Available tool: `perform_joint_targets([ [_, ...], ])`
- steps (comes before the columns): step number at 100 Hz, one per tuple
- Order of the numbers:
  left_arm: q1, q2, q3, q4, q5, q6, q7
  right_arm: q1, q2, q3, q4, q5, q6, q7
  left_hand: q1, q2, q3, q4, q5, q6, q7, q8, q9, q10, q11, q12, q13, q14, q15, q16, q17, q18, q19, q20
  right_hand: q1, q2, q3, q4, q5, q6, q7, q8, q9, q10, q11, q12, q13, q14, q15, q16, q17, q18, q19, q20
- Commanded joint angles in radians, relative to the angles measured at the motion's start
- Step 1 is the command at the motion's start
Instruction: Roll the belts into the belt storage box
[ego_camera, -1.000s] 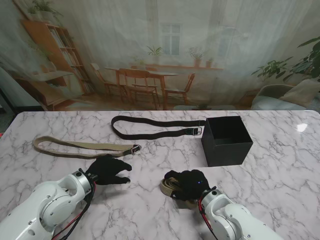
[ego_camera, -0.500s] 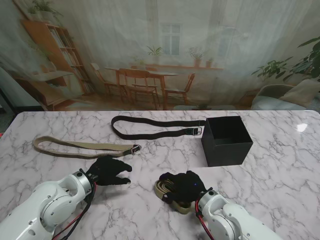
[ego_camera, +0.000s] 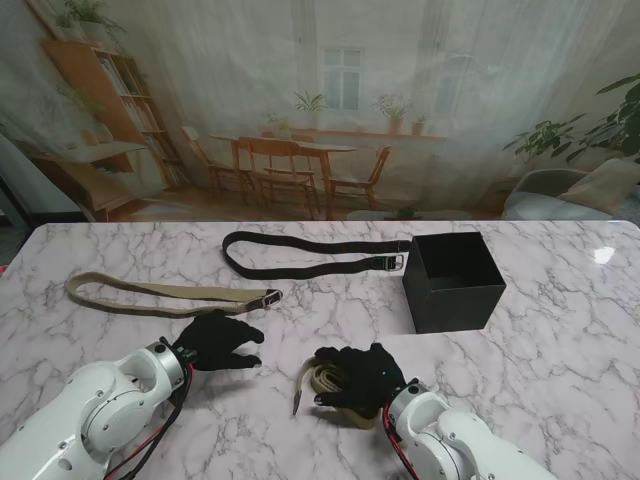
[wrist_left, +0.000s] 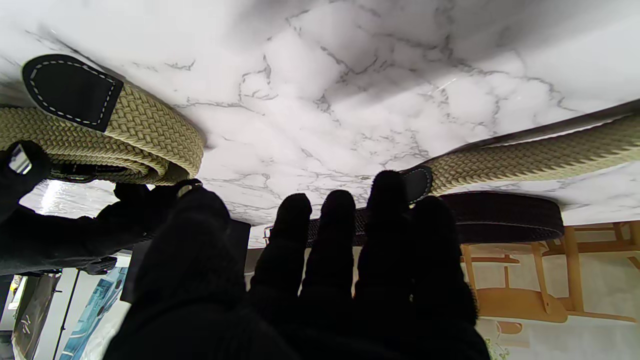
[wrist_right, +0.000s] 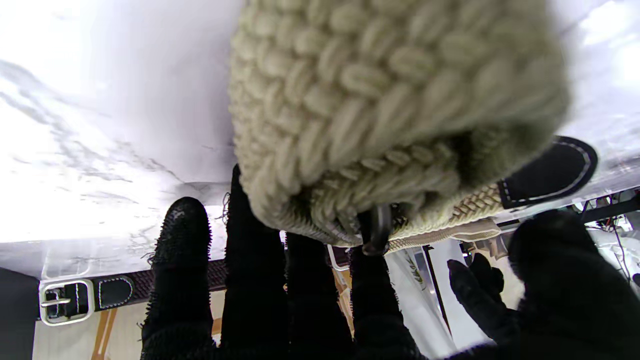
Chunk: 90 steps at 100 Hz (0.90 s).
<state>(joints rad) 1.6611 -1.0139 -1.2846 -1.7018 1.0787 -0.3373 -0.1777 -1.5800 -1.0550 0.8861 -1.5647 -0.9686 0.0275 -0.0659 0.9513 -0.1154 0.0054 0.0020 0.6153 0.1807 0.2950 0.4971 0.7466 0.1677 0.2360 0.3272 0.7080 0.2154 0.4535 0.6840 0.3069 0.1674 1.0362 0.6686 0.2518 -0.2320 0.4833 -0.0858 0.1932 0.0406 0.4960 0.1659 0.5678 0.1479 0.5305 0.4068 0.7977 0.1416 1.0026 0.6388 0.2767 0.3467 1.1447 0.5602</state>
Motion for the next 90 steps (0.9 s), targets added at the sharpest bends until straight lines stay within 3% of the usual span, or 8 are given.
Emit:
perform_joint_targets([
  [1,-0.002,0.000,0.004,0.003,0.001,0.004,-0.014,-0.019,0.002,-0.010,0.043,0.001,0.000,0.002,0.000,0.038,-0.016,-0.004,0.011,-0.010,0.001,-0.003,0.022,0.001,0.001,0.009,-0.003,0.026,-0.018,0.010,-0.014,0.017,0.000,0.012,0.024,0.011,-0.024,0.021,0.009,-0.030,0.009,0.040,-0.039,-0.007,0.004,0.001,-0.129,0.025,-0.566,-0.176,-0.022,-0.011,0.008,0.022],
  [14,-0.001,0.000,0.004,0.003,0.001,0.004,-0.012,-0.025,0.002,0.006,0.042,-0.023,-0.026,-0.027,-0.003,0.047,-0.017,-0.005,0.009,-0.011,-0.001,-0.004,0.020,0.003,0.000,0.008,-0.006,0.027,-0.018,0.010,-0.017,0.018,-0.001,0.012,0.062,-0.021,-0.019,0.028,0.080,-0.087,0.026,0.084,-0.102,-0.001,0.002,-0.003,-0.188,0.008,-0.552,-0.174,-0.046,-0.036,0.011,0.034],
  [17,-0.001,0.000,0.004,0.004,0.001,0.004,-0.011,-0.026,0.003,0.010,0.041,-0.031,-0.033,-0.034,-0.003,0.049,-0.017,-0.005,0.009,-0.011,-0.001,-0.004,0.019,0.003,-0.001,0.008,-0.006,0.026,-0.019,0.010,-0.018,0.019,-0.001,0.012,0.063,-0.030,-0.010,0.027,0.107,-0.111,0.024,0.143,-0.128,0.002,0.005,-0.015,-0.210,0.005,-0.545,-0.184,-0.056,-0.039,0.005,0.043],
  [22,-0.001,0.000,0.003,0.004,0.002,0.004,-0.009,-0.028,0.006,0.019,0.036,-0.046,-0.048,-0.030,-0.004,0.050,-0.018,-0.006,0.009,-0.011,-0.001,-0.004,0.019,0.003,-0.001,0.008,-0.006,0.026,-0.019,0.010,-0.019,0.019,-0.001,0.013,0.067,-0.039,-0.006,0.028,0.127,-0.142,0.029,0.158,-0.166,0.010,-0.009,-0.021,-0.243,0.003,-0.554,-0.189,-0.078,-0.045,-0.002,0.044],
  [49,-0.001,0.000,0.003,0.004,0.002,0.005,-0.009,-0.030,0.002,0.044,0.027,-0.062,-0.106,-0.087,-0.003,0.059,-0.018,-0.006,0.011,-0.013,-0.002,-0.005,0.017,0.004,-0.003,0.008,-0.009,0.028,-0.020,0.011,-0.020,0.020,-0.001,0.014,0.080,-0.049,0.023,0.031,0.136,-0.112,0.034,0.184,-0.198,0.014,-0.007,-0.028,-0.279,-0.003,-0.561,-0.196,-0.099,-0.057,-0.013,0.044],
  [68,0.001,-0.001,-0.001,0.004,0.003,0.008,-0.008,-0.033,0.004,0.067,-0.005,-0.081,-0.129,-0.084,-0.004,0.062,-0.019,-0.007,0.011,-0.012,-0.003,-0.005,0.016,0.004,-0.004,0.008,-0.010,0.028,-0.020,0.010,-0.022,0.021,-0.001,0.014,0.070,-0.084,0.083,0.026,0.116,-0.116,0.011,0.198,-0.209,0.017,-0.008,-0.040,-0.301,0.002,-0.573,-0.211,-0.117,-0.055,-0.027,0.039],
  [90,0.008,-0.002,-0.011,0.001,0.007,0.012,0.002,-0.013,0.016,0.044,-0.032,-0.109,-0.159,-0.020,-0.004,0.065,-0.020,-0.007,0.011,-0.013,-0.004,-0.005,0.009,0.004,-0.008,0.007,-0.015,0.028,-0.023,0.009,-0.027,0.024,-0.005,0.013,0.107,-0.159,0.163,0.030,0.022,-0.236,-0.075,0.163,-0.236,0.022,-0.067,-0.069,-0.340,0.018,-0.653,-0.248,-0.169,-0.041,-0.094,0.018],
])
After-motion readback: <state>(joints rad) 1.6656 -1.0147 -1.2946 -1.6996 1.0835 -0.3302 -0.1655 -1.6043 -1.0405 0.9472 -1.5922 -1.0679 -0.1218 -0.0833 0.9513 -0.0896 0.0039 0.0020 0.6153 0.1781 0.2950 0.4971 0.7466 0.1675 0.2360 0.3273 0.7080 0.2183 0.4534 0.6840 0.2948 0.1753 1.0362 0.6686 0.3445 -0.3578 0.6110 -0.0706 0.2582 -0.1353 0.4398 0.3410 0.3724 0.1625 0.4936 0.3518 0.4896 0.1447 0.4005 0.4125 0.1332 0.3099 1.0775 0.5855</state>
